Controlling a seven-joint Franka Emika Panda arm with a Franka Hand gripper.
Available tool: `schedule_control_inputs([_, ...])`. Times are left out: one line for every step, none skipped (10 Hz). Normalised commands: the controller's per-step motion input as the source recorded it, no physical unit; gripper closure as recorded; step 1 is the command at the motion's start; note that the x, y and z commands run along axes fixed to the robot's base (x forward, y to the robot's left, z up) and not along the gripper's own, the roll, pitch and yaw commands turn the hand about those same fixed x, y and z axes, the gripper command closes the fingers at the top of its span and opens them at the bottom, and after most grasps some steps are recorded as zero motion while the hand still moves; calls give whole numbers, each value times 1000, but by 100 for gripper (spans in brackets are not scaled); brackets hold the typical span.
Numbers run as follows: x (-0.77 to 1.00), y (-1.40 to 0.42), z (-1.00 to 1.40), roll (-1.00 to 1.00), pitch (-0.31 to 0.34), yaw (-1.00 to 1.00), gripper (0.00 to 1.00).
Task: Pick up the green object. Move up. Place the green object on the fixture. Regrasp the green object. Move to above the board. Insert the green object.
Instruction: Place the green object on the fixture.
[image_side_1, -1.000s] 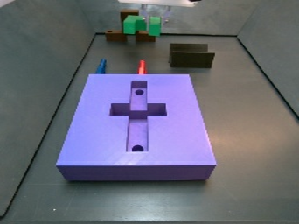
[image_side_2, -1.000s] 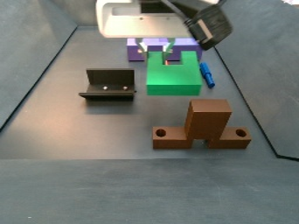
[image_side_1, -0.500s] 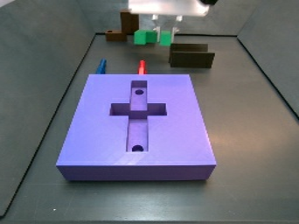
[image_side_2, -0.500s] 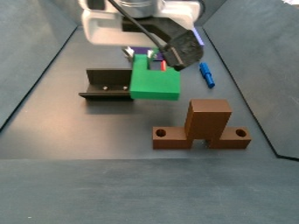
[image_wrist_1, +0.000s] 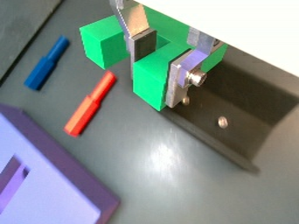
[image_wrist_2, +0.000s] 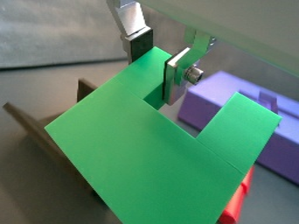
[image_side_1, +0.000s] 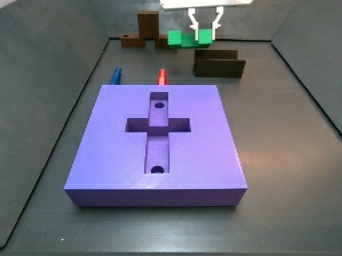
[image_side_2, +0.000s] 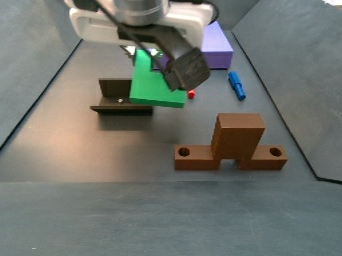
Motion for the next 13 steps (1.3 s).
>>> schedule_control_inputs([711,-71,146,-837,43,-9,100])
schedule_control_inputs([826,-11,297,-783,240,-120,100])
schedule_control_inputs([803,0,277,-726,200,-120,100])
schedule_control_inputs([774,17,46,-686,111,-80,100])
schedule_control_inputs([474,160,-163,-483,0,0,100])
schedule_control_inputs([114,0,-251,-40,0,54,100])
schedule_control_inputs([117,0,-297,0,0,-11,100])
schedule_control_inputs([520,-63,-237,0,0,-83,100])
schedule_control_inputs([660,-166,0,91,234,-229,100])
schedule_control_inputs([546,-223,-83,334,120,-103,100])
schedule_control_inputs([534,-106,-91,497,83,0,100])
schedule_control_inputs([329,0,-169,366,86,0,100])
schedule_control_inputs([51,297,-251,-200,-6,0,100])
